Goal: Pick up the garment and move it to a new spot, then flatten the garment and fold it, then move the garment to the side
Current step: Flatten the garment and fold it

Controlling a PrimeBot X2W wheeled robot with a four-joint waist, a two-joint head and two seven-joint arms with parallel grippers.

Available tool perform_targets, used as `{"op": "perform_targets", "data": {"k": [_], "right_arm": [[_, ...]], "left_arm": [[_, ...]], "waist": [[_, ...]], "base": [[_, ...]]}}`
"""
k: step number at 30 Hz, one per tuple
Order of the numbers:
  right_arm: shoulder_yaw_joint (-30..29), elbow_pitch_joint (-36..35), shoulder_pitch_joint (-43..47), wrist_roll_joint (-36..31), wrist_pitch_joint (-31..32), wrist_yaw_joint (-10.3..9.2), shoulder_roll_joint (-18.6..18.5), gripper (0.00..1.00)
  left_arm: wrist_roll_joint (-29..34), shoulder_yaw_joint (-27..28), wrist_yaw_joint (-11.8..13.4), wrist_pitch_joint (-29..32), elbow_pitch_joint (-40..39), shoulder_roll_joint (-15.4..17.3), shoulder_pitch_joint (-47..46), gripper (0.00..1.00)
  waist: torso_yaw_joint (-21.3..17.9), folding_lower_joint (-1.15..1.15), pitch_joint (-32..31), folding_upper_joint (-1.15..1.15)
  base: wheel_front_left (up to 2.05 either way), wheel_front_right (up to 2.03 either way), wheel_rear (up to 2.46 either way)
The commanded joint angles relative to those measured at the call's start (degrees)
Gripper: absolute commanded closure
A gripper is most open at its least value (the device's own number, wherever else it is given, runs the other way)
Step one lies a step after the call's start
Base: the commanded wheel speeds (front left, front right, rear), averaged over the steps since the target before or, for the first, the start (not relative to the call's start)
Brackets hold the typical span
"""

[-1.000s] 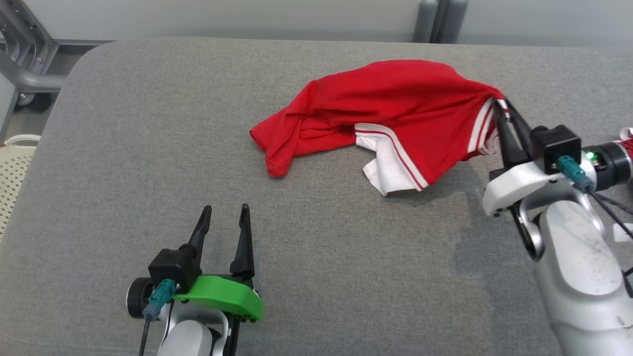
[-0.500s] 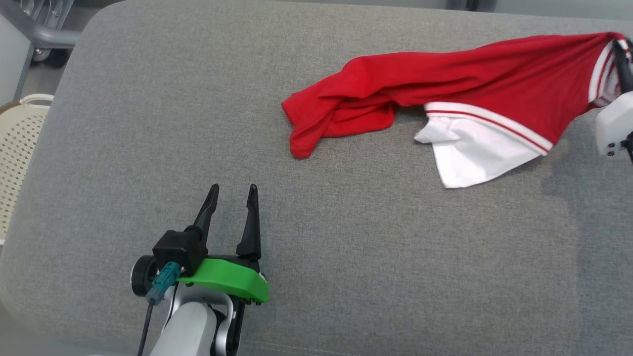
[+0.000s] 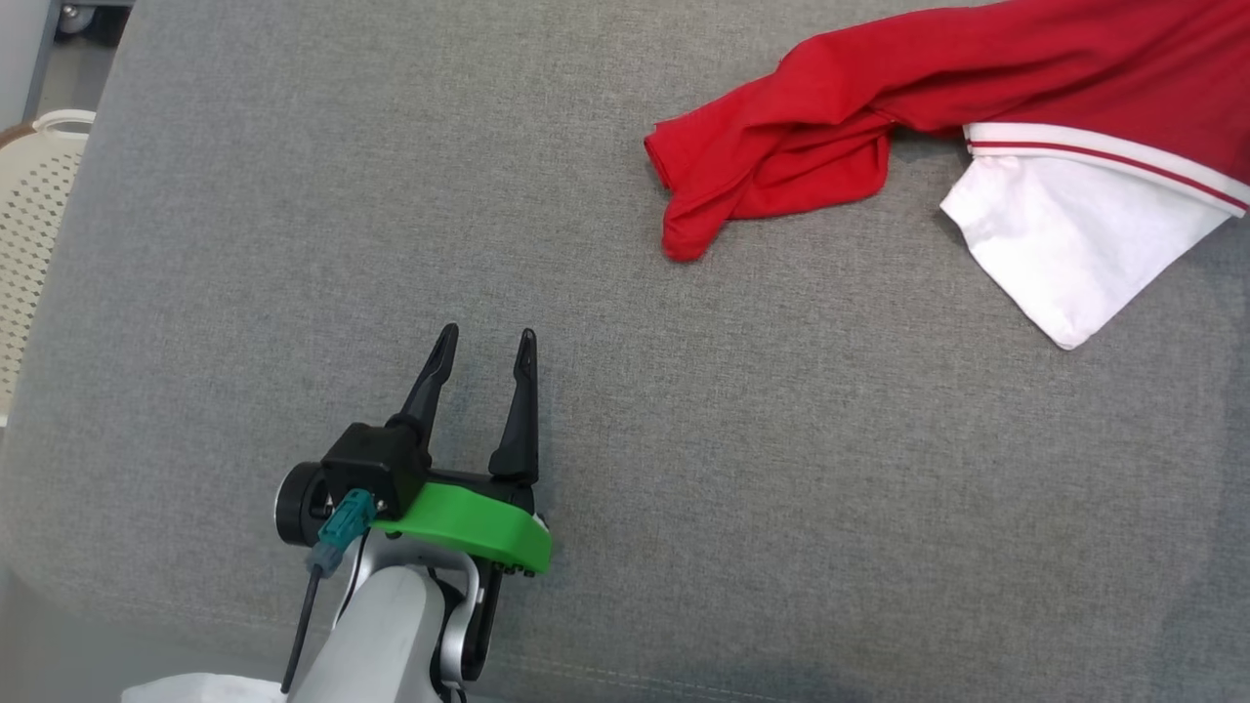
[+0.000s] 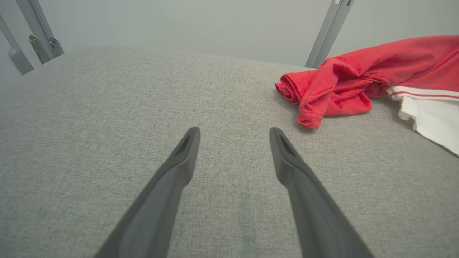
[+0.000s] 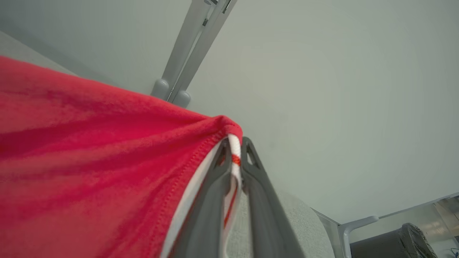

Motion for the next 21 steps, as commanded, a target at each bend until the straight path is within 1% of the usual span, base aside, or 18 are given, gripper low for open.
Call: {"op": "perform_targets", "data": {"k": [1,6,10,14,21], "right_arm": [[-0.38,0.44,-0.48,-0.57,-0.68,-0.10,0.32,0.00],[-1.64,2.43,-0.33,-1.31,-3.71,-0.10,3.15,0.00],[-2.50,2.48,1.09,0.83,-5.33,-0.09,6.00,0.00],[-2.33,0.72,3.74,5.30,-5.78,-0.09,8.98,0.00],[0.59,-6.33,13.03,15.25,-5.79,-0.09,13.95,0.00]], "left_arm": [[0.36,0.12,0.08,-0.13,0.11,0.09,-0.74,0.00],[0.55,0.00,-0.03,-0.13,0.78,0.09,-0.09,0.00],[0.77,0.19,-0.21,-0.13,1.32,0.10,0.67,0.00],[0.91,0.56,-0.28,-0.14,2.16,0.12,1.66,0.00],[1.23,1.28,-0.32,-0.13,3.09,0.13,3.50,0.00]], "waist": [[-0.43,0.00,0.14,0.00],[-2.97,0.00,-1.28,0.00],[-5.53,0.00,-3.16,0.00],[-7.97,0.00,-5.60,0.00],[-11.27,0.00,-9.53,0.00]], "base": [[0.00,0.00,0.00],[0.00,0.00,0.00],[0.00,0.00,0.00],[0.00,0.00,0.00],[0.00,0.00,0.00]]}}
